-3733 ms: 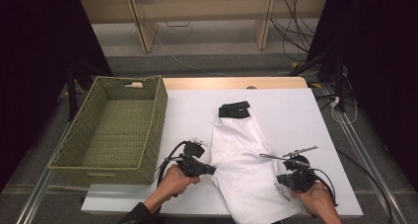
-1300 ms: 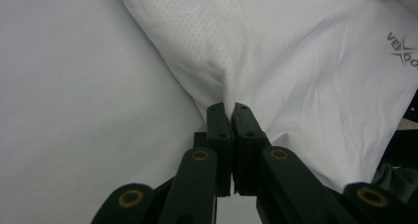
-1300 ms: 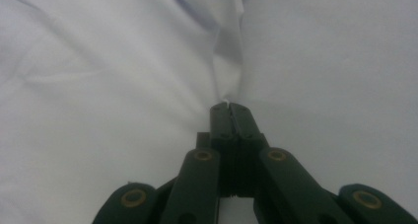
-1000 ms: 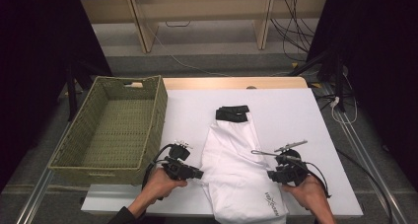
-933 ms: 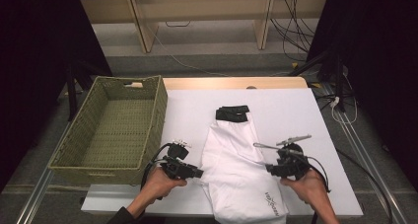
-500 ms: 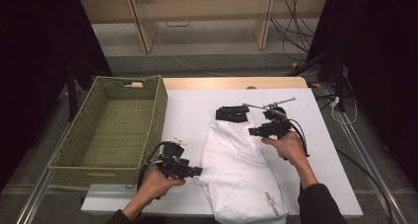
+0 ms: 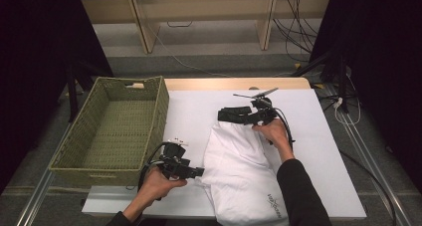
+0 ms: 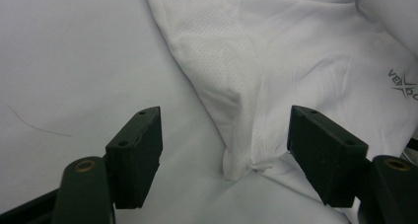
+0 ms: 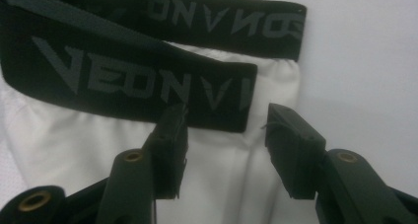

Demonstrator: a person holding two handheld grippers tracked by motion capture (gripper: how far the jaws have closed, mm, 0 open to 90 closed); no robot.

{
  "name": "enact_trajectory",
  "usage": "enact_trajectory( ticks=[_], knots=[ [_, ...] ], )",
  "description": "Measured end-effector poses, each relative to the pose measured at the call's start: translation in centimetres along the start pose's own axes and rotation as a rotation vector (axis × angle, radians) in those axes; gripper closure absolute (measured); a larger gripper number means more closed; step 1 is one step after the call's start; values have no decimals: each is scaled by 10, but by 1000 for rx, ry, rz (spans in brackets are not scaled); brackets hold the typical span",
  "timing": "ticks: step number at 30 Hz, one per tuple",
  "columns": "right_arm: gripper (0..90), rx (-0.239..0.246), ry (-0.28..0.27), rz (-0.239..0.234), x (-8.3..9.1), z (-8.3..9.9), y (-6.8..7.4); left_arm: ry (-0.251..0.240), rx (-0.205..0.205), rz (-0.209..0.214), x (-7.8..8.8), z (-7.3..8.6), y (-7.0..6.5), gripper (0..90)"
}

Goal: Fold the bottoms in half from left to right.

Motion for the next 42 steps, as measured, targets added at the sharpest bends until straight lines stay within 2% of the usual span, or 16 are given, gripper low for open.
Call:
enact_trajectory(
  ticks=[4,7,8,10,11,17,21,24,27,30,32,34,36,38,40,42],
  knots=[
    [595,-4,24,15,-10,-2,1,-2,0,1,0,0,0,290],
    [759,-27,26,41,-12,-5,-1,3,-2,3,-1,0,-1,287],
    [825,-13,28,54,-12,-5,-1,4,-2,4,-1,0,-1,288],
    [858,15,19,57,-10,-7,-1,1,0,5,-2,0,-2,289],
    [862,30,6,71,-8,-10,-3,1,0,4,-2,0,-2,290],
    [860,15,-96,196,11,-29,-20,7,-5,-2,-3,0,-1,296],
    [840,10,-68,217,7,-27,-27,7,-5,-4,-3,1,-1,301],
    [713,11,-42,208,0,-24,-26,-4,-1,-6,-2,0,-1,305],
    [668,27,-52,204,2,-24,-23,-14,-9,-6,-1,-1,-1,322],
    [627,44,-75,204,11,-26,-20,-42,-8,2,0,-6,-2,380],
    [621,61,-88,199,21,-24,-17,-52,-23,12,-3,-9,-4,467],
    [617,69,-96,182,30,-20,-14,-45,-38,9,-9,-10,-5,524],
    [613,82,-98,165,38,-11,-9,-24,-41,28,-17,-10,-7,569],
    [602,94,-74,158,43,1,-5,9,-51,32,-26,-7,-8,670],
    [594,115,-51,156,47,15,-3,38,-76,16,-31,-3,-9,848],
    [593,119,-34,146,52,30,-1,79,-114,-2,-30,1,-7,882]
  ],
)
Point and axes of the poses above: each handheld gripper's, and its own axes: x roughly backward along the jaws, z roughly out of its underside, y roughly to its left, the point moved 7 cm from there along -x, roughly forward along the jaws, and after that the axes turned 3 degrees about -x, right-handed, at the moved point
